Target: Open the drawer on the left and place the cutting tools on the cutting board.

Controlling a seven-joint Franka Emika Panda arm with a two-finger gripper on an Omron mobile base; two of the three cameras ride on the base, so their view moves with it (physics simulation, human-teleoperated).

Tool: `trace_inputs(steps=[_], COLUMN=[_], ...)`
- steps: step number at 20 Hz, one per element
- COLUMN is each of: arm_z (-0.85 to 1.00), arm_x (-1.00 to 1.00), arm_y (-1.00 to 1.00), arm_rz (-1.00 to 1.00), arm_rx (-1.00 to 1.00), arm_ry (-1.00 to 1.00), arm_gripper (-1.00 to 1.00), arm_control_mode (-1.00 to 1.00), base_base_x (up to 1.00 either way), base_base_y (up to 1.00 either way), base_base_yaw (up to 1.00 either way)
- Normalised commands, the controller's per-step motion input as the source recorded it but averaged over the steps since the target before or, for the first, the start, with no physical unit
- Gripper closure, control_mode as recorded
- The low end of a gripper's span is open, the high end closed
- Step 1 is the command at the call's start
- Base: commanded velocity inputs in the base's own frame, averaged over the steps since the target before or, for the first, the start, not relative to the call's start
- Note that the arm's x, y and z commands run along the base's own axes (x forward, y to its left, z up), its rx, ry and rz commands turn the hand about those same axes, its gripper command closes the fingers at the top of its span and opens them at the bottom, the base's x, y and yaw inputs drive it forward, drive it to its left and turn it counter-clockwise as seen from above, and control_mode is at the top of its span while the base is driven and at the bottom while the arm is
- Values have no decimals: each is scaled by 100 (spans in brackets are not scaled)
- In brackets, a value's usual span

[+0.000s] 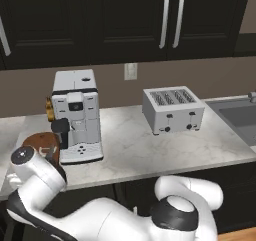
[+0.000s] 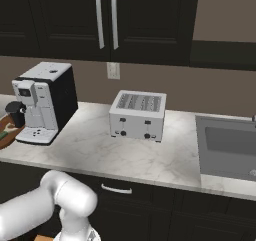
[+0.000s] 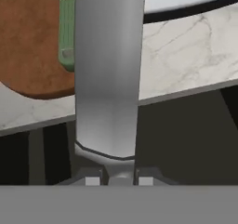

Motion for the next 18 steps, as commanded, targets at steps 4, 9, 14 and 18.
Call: trace_inputs(steps=[4, 9, 14, 18], arm_z=[0, 0, 0, 2], arm_x=[78, 83, 24, 0], arm_y=[21, 44, 70, 7], arm_rz=[-14, -16, -4, 0], arm_rx=[0, -1, -13, -1], arm_ry=[17, 11, 2, 0], arm_gripper=[100, 100, 100, 100], arm_control_mode=[-100, -100, -100, -100], base_base_x=[0, 0, 0, 0], base_base_y=[0, 0, 0, 0], base_base_yaw=[0, 0, 0, 0])
